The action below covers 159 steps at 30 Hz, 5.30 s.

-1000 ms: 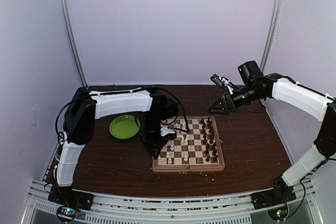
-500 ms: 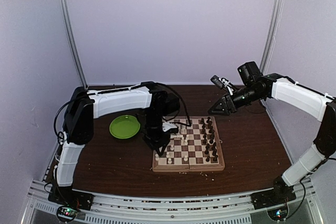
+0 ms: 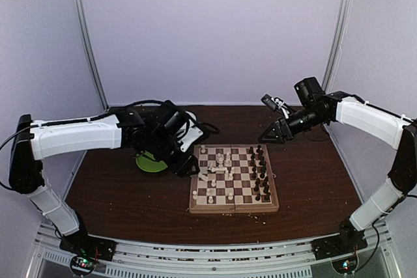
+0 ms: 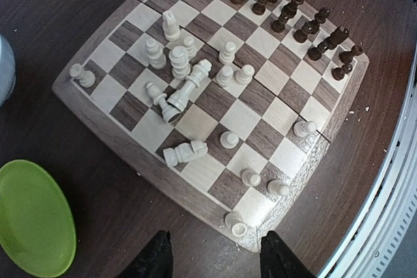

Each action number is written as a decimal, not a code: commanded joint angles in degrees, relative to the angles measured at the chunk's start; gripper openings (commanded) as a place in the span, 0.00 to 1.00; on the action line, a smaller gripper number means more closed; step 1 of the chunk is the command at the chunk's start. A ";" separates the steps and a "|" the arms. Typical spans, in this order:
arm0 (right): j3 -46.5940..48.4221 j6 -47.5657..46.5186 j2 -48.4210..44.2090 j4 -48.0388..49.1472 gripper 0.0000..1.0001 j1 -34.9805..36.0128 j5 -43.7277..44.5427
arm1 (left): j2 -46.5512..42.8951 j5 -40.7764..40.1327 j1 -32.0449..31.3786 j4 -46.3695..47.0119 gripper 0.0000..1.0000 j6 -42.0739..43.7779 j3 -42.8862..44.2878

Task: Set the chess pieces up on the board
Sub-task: Place the rook on the chessboard, then move the rook to h1, then adjust the pawn at g2.

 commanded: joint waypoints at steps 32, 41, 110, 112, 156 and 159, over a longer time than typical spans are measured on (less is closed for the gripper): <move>1.03 -1.58 3.67 -0.38 0.56 -0.54 0.56 | 10.82 -0.99 -4.06 3.60 0.34 6.68 -4.56; 1.13 -1.70 3.85 -0.53 0.55 -0.54 0.45 | 10.78 0.13 -4.25 3.48 0.19 6.78 -4.81; 2.02 -3.17 5.65 -2.32 0.53 -1.15 0.19 | 18.58 14.50 0.56 2.77 0.06 13.94 6.65; 2.02 -3.20 5.77 -2.48 0.53 -1.19 0.18 | 18.02 13.86 0.56 2.10 0.15 13.33 7.00; 2.20 -3.38 6.43 -2.81 0.52 -1.28 -0.52 | 20.72 9.82 -2.51 2.47 0.11 12.81 9.77; 2.24 -3.50 6.55 -2.85 0.52 -1.24 -0.44 | 21.14 9.71 -2.76 2.44 0.10 12.81 10.15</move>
